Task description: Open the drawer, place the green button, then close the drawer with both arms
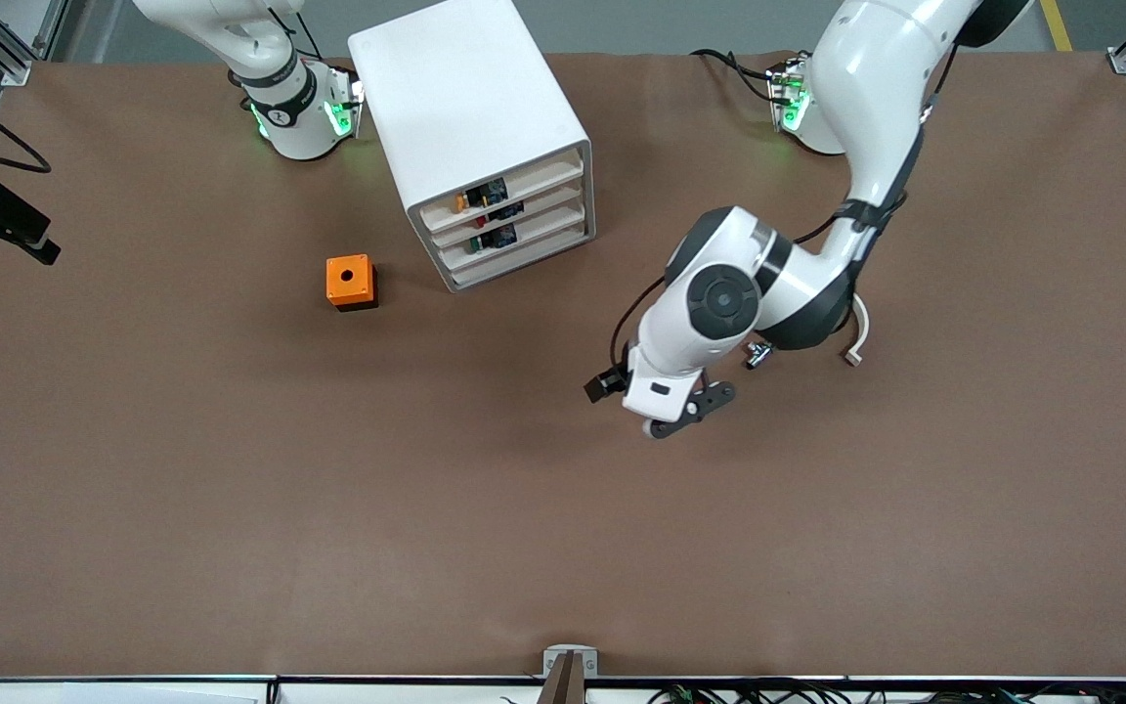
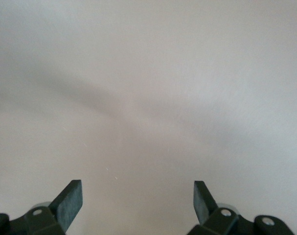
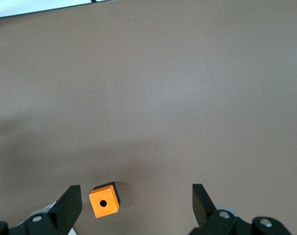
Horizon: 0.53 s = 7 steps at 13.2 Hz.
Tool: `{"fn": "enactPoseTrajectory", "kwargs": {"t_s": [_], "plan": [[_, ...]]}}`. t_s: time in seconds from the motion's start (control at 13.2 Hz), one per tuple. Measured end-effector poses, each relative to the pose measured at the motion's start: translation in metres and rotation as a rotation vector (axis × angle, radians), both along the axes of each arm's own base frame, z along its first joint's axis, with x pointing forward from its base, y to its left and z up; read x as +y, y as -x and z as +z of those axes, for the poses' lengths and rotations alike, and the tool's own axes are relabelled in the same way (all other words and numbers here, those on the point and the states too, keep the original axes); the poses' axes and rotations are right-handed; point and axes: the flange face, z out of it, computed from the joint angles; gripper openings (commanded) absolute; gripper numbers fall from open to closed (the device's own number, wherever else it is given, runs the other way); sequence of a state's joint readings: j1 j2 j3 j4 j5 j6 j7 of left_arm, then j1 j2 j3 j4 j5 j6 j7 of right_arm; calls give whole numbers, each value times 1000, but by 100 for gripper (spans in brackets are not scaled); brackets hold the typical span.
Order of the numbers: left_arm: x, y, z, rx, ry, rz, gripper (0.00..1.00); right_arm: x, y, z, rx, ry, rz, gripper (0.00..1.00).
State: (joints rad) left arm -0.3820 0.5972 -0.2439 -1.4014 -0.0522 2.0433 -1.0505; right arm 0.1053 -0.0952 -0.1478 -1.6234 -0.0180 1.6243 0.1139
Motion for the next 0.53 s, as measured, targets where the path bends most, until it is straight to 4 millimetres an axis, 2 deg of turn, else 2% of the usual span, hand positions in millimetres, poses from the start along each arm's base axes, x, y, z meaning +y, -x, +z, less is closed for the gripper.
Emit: {"fn": "enactPoseTrajectory", "kwargs": {"t_s": [0.15, 0.3, 0.53], "plan": [[41, -10, 47, -11, -21, 24, 100, 0, 0, 0, 1, 0, -1, 100], [96, -20, 92, -16, -41, 28, 100, -1, 0, 0, 2, 1, -2, 100], [170, -26, 146, -70, -80, -57, 100, -2, 0, 0, 2, 1, -3, 100]]}}
